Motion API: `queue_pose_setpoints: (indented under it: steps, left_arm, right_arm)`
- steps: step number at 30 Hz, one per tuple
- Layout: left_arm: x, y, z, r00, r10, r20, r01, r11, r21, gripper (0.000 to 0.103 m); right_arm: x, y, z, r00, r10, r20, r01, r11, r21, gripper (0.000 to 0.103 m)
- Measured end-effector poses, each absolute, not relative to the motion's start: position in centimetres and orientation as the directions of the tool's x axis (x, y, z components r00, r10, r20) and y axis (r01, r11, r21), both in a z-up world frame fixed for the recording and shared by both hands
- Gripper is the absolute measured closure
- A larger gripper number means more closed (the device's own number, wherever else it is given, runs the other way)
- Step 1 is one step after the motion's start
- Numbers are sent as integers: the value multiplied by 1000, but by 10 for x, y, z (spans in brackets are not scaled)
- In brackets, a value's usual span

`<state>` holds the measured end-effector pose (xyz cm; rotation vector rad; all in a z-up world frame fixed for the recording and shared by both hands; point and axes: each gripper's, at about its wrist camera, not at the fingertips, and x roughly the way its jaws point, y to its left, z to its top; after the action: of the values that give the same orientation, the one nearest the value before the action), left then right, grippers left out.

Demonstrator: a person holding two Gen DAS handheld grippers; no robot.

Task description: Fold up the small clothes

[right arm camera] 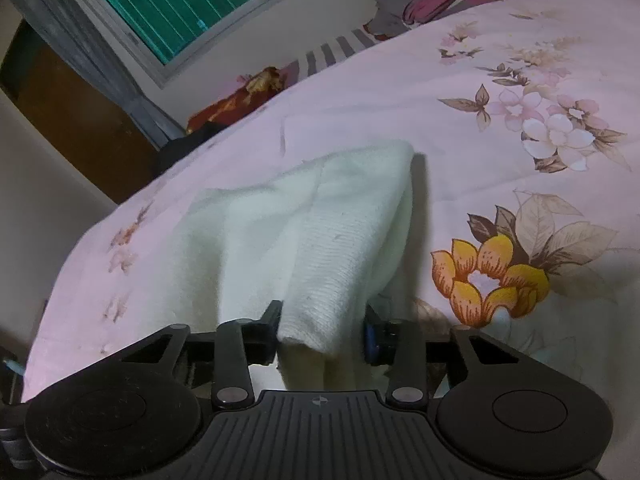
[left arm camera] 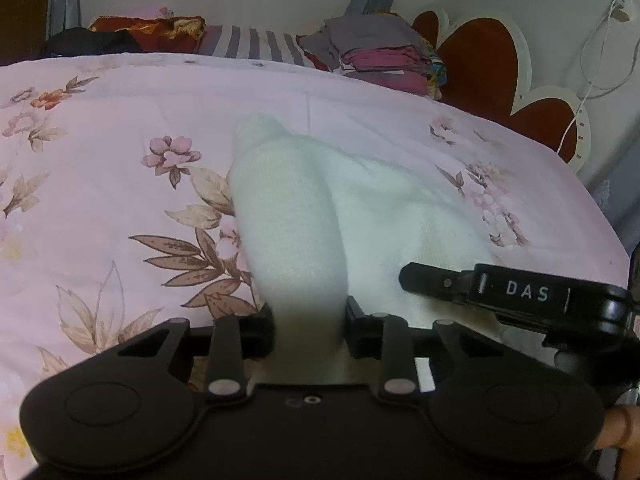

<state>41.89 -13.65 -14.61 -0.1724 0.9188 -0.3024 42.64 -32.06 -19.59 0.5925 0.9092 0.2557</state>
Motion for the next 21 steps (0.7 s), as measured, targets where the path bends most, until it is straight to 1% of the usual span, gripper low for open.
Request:
queue_pose_setpoints:
  steps: [5, 16, 18, 21]
  left_arm:
    - [417, -138, -136, 578, -338, -743, 197, 941, -274, 77]
    - [407, -132, -115, 590, -372, -717, 225, 928, -296, 80]
    - [409, -129, -116, 584, -372, -721, 225, 928, -296, 80]
    - [412, -128, -124, 568, -375, -733, 217, 927, -305, 80]
  right_arm:
    - [423, -321, -186, 611, 461, -644, 17, 805, 592, 67]
    - [419, -310, -162, 631, 514, -581, -38, 769, 638, 67]
    - [417, -308, -159, 636, 508, -581, -42, 775, 631, 67]
    - [417, -307, -159, 637, 444, -630, -20, 827, 562, 66]
